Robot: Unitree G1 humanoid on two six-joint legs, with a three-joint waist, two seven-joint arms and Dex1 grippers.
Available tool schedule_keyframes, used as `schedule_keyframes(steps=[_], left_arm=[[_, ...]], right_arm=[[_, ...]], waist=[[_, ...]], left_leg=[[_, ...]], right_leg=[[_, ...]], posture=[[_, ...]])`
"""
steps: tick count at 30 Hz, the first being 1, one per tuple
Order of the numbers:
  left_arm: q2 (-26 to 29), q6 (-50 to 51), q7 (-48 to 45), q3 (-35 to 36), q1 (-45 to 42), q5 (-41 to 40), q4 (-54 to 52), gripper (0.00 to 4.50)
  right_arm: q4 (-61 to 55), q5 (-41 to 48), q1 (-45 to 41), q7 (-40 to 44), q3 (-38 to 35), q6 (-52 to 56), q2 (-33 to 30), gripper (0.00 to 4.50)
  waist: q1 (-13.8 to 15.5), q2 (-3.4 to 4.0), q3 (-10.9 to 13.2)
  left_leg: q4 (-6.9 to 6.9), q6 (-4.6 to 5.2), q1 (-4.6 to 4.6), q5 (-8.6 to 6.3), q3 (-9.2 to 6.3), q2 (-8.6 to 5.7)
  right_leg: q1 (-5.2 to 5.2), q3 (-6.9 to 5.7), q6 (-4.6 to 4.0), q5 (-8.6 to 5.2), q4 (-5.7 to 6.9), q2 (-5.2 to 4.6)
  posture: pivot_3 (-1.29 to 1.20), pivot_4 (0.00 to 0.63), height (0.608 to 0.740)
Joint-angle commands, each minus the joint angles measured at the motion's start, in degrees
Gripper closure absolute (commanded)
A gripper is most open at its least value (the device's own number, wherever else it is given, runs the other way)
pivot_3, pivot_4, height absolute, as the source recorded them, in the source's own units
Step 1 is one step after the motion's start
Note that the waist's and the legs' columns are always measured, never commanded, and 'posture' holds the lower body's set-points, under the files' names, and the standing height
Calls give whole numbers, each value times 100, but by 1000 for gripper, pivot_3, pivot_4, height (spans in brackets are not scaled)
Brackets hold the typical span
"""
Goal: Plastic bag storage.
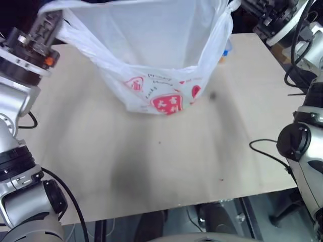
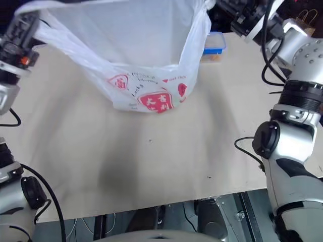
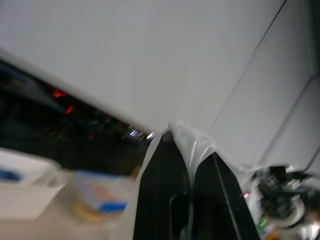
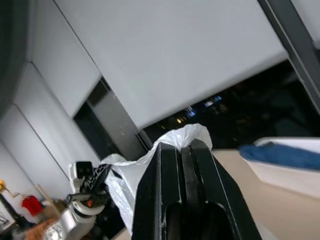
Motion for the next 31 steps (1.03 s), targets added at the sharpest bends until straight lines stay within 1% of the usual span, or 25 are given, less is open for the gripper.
schedule_keyframes(steps=[1,3,4,6,7,10,11,12,14,16,17,18,21,23,24,26,27,29,31], left_arm=[[172,-41,-595,3,720,729,-408,2857],[230,-130,-844,44,1301,1172,-655,1990],[261,-222,-1022,83,1617,1410,-790,1398],[238,-265,-1231,271,2067,1592,-951,493],[190,-222,-1248,440,2245,1552,-992,32],[96,-211,-1345,860,2895,1661,-1119,32],[47,-98,-1383,1043,3199,1570,-1221,32],[-29,-24,-1531,1204,3679,1571,-1433,32],[-195,97,-1684,1310,4556,1652,-1929,32],[-419,106,-1621,1138,5187,1811,-2475,32],[-602,38,-1397,930,5407,2019,-2789,32],[-823,-161,-1060,617,5570,2489,-3058,32],[-1303,-617,-385,35,5668,3519,-3374,32],[-1466,-823,-213,-192,5708,3977,-3474,32],[-1531,-1039,-272,-336,5760,4204,-3528,32],[-1622,-1376,-362,-581,5838,4559,-3628,32],[-1658,-1512,-394,-682,5876,4707,-3669,32],[-1702,-1641,-419,-799,5943,4861,-3735,32],[-1696,-1742,-510,-901,6015,4993,-3792,32]], right_arm=[[-720,-121,621,498,302,-163,-435,3207],[-1143,-45,1112,758,441,-56,-694,2302],[-1330,-1,1337,858,488,28,-844,1726],[-1625,91,1714,1056,523,142,-1098,760],[-1763,214,1908,1189,500,276,-1241,697],[-2235,507,2625,1728,413,447,-1688,697],[-2363,592,2891,1799,332,499,-1805,697],[-2450,590,3263,1903,279,530,-1965,697],[-2658,178,4076,2001,416,236,-2269,697],[-2782,-308,4746,2044,590,-380,-2331,697],[-2860,-603,5065,2034,658,-901,-2218,697],[-2991,-933,5436,2009,832,-1357,-2137,697],[-3084,-1532,5994,1973,1126,-2435,-1814,697],[-3050,-1666,6122,1924,1139,-2835,-1602,697],[-3003,-1772,6196,1907,1158,-3119,-1484,697],[-2923,-2037,6358,1919,1230,-3724,-1318,697],[-2896,-2170,6444,1935,1268,-4011,-1258,697],[-2897,-2256,6558,1976,1316,-4193,-1228,697],[-2910,-2242,6609,1933,1291,-4231,-1199,697]], waist=[[1,0,0],[2,0,0],[3,1,1],[2,1,1],[7,1,1],[11,0,0],[8,0,0],[3,-4,-3],[15,-7,-7],[26,-12,-11],[30,-13,-11],[45,-15,-12],[95,-10,-16],[99,-10,-15],[90,-9,-15],[74,-12,-16],[70,-15,-16],[58,-16,-16],[58,-16,-15]], left_leg=[[-3,0,-1,0,2,0],[-13,1,-1,-1,8,0],[-15,1,-6,-1,8,1],[-18,1,-8,-1,15,3],[-18,1,-6,-1,18,4],[-18,3,0,-2,19,9],[-18,4,4,-2,21,10],[-17,4,8,-2,22,11],[-16,6,15,-4,31,13],[-14,15,18,-9,38,13],[-11,16,18,-10,43,11],[-8,16,17,-10,44,11],[14,16,24,-10,48,12],[38,15,31,-10,48,20],[43,14,33,-7,51,22],[49,12,48,-5,73,30],[53,12,72,-5,86,37],[52,12,107,-7,93,41],[50,12,107,-8,95,45]], right_leg=[[-2,2,0,0,-3,0],[-6,9,1,-1,-7,-2],[-13,10,1,-1,-8,-2],[-22,16,1,-1,-5,-2],[-22,19,1,-1,-4,-2],[-18,18,1,-1,-4,0],[-16,19,1,-2,-4,0],[-12,19,2,-2,-3,0],[-7,25,2,-2,-4,0],[0,28,3,-3,-10,-4],[0,31,5,-2,-10,-7],[0,31,6,-2,-10,-7],[12,33,10,-3,-6,-4],[22,34,34,-10,1,9],[22,40,29,-10,2,14],[31,57,24,1,2,18],[53,64,25,1,1,19],[92,65,26,-1,-10,19],[94,67,26,-1,-12,19]], posture=[[0,150,740],[0,150,740],[0,150,740],[0,150,740],[0,150,740],[0,150,740],[0,150,740],[0,150,740],[0,150,740],[0,150,740],[0,150,740],[0,150,740],[0,150,740],[0,150,740],[0,150,740],[0,150,740],[0,150,740],[0,150,740],[0,150,740]])
